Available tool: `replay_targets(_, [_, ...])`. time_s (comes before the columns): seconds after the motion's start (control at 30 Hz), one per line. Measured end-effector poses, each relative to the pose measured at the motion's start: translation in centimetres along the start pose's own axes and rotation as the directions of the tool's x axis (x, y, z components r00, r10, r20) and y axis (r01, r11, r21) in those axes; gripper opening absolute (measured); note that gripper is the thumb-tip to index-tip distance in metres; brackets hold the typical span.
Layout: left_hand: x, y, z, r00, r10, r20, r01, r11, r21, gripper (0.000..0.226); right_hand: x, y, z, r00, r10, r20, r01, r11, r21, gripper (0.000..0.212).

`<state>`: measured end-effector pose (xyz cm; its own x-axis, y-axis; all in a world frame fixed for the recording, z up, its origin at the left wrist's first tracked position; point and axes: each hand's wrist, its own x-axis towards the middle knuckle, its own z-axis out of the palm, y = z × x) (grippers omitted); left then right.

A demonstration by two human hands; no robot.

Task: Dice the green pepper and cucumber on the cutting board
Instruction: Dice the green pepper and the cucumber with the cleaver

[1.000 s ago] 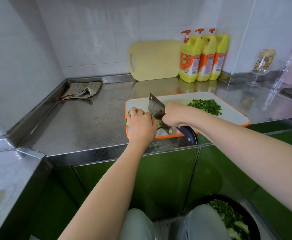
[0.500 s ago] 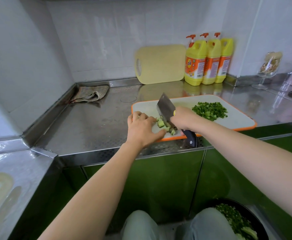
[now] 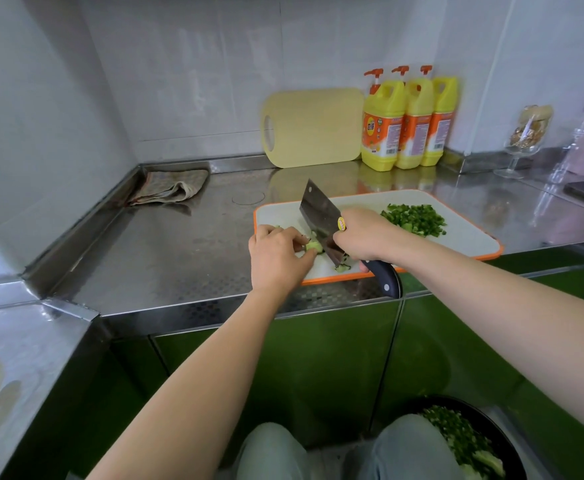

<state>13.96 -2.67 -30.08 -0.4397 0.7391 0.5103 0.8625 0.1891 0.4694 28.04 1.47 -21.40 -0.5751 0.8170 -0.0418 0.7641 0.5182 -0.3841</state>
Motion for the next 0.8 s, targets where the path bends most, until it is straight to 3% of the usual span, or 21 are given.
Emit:
replay_targets(0.23, [-0.1, 0.1, 0.0, 1.0, -0.009, -0.025, 0.009, 1.0, -0.005, 0.016, 0.1, -0.4, 0.7, 1.0, -0.016, 0.001, 0.016, 0.999, -0.028, 0.018])
replay_targets(0.43, [-0.3, 0.0, -0.2, 0.999, -0.002, -0.04, 0.0, 0.999, -0.04, 0.014, 0.1, -2.0, 0.5, 0.998, 0.011, 0.066, 0.002, 0.98, -0.197, 0.01])
replay_targets(0.6, [-0.2, 0.0, -0.1, 0.999, -0.011, -0.034, 0.009, 0.999, -0.051, 0.014, 0.9, -2.5, 0.4, 0.99, 0.046, 0.136, -0.015, 0.976, -0.217, 0.013])
replay_targets(0.8, [-0.3, -0.2, 0.1, 0.998, -0.011, -0.062, 0.008, 0.998, -0.055, 0.013, 1.5, -2.8, 1.2, 0.995, 0.064, 0.072, -0.052, 0.986, -0.156, 0.019])
